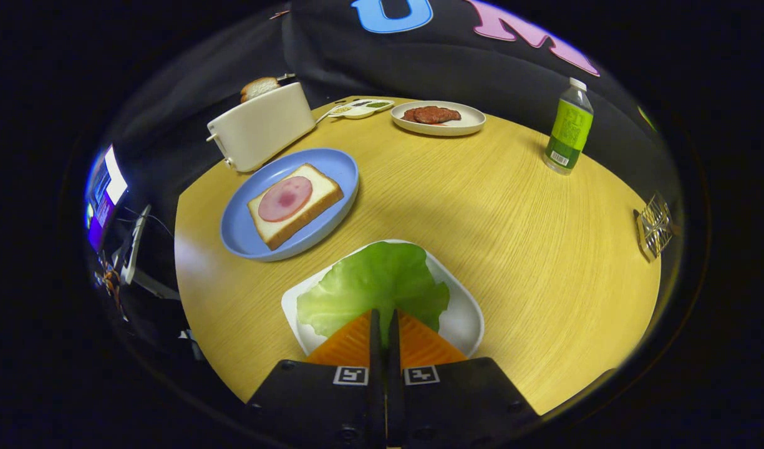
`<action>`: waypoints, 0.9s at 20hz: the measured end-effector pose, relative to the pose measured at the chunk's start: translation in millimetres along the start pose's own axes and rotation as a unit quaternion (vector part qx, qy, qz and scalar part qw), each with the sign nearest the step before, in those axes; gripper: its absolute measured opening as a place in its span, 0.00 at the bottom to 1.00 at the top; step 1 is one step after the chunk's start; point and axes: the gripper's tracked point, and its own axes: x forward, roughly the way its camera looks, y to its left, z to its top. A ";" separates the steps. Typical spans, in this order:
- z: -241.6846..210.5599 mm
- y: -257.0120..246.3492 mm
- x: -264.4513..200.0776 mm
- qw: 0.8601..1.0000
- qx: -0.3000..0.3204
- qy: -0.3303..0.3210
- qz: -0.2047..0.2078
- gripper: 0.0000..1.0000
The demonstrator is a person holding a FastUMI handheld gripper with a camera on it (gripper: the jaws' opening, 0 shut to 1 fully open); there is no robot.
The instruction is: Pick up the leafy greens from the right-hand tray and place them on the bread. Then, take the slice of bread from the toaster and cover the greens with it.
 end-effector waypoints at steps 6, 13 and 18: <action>27.6 6.5 -35.8 0.999 0.021 -0.029 -0.030 0.06; 78.1 30.2 -68.6 0.996 0.056 -0.059 -0.036 0.06; 121.6 73.5 -57.5 0.995 0.061 -0.074 -0.019 0.06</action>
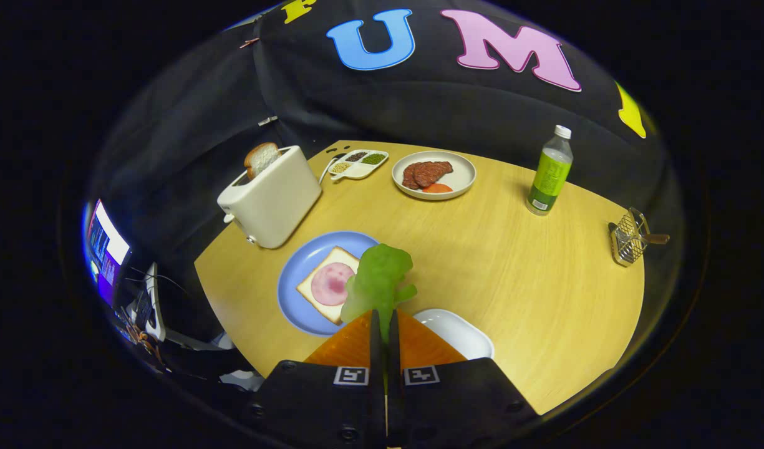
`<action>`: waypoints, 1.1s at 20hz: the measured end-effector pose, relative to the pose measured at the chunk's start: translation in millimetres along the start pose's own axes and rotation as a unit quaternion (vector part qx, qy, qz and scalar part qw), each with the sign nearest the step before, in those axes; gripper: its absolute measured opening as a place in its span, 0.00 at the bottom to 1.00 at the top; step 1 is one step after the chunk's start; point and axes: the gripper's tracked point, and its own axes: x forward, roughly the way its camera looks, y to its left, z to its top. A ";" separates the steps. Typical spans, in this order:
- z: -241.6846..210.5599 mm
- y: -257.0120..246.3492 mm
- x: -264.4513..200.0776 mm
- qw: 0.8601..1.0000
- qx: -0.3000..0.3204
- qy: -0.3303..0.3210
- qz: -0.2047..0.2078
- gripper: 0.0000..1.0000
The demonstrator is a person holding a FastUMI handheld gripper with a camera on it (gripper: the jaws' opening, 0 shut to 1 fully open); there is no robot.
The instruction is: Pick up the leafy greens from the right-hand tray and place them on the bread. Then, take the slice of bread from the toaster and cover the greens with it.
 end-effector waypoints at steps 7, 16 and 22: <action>18.9 52.6 49.5 1.000 -0.013 -0.003 0.015 0.06; 10.0 64.2 100.4 1.000 -0.007 0.021 0.011 0.06; 0.4 59.1 107.7 0.999 -0.001 0.040 0.002 0.21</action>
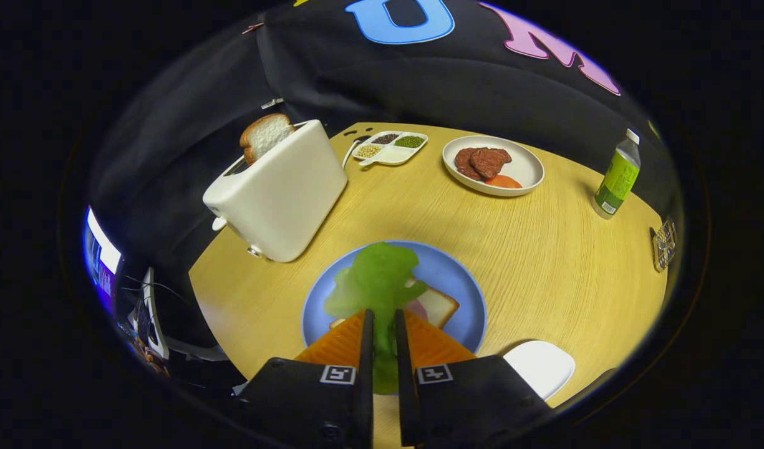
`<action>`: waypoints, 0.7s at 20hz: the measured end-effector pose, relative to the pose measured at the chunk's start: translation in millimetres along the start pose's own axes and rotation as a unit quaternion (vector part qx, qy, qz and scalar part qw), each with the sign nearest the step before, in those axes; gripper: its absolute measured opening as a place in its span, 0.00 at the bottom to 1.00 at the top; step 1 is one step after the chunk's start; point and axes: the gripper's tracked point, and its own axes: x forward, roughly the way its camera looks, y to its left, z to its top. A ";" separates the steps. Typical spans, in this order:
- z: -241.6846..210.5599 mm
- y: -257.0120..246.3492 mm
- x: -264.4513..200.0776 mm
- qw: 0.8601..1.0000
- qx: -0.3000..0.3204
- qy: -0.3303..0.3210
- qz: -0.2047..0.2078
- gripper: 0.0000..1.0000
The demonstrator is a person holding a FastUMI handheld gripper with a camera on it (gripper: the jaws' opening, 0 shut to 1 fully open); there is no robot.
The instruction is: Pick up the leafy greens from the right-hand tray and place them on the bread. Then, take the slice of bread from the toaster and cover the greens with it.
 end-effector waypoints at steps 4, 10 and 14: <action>-0.5 -4.8 4.1 1.000 0.009 -0.001 -0.010 0.32; -4.6 -5.4 7.1 1.000 0.002 -0.001 -0.017 0.52; -0.2 -6.1 2.7 1.000 0.007 -0.009 -0.018 0.79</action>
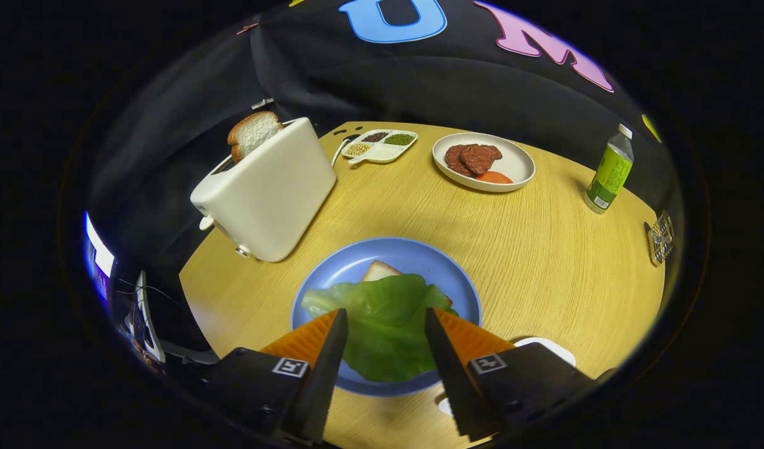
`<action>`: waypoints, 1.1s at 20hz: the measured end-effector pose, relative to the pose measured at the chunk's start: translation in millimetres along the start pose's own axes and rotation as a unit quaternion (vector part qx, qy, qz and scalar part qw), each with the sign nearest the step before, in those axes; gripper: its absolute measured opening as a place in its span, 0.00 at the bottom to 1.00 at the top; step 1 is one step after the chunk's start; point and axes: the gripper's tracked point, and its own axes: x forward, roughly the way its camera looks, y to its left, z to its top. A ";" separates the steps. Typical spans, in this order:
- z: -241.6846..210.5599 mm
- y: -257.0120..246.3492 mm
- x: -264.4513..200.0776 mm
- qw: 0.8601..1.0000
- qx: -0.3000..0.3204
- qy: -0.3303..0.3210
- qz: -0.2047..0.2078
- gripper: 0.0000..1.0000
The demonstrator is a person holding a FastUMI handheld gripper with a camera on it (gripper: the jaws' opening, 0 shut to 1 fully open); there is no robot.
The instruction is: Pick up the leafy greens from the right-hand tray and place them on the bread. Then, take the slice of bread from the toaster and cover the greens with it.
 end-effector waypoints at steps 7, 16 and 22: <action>25.8 2.3 -21.4 0.999 0.010 -0.035 -0.008 0.99; 92.6 29.1 -53.2 0.995 -0.015 -0.095 -0.003 0.99; 147.1 57.0 -50.5 0.992 -0.034 -0.118 0.013 0.99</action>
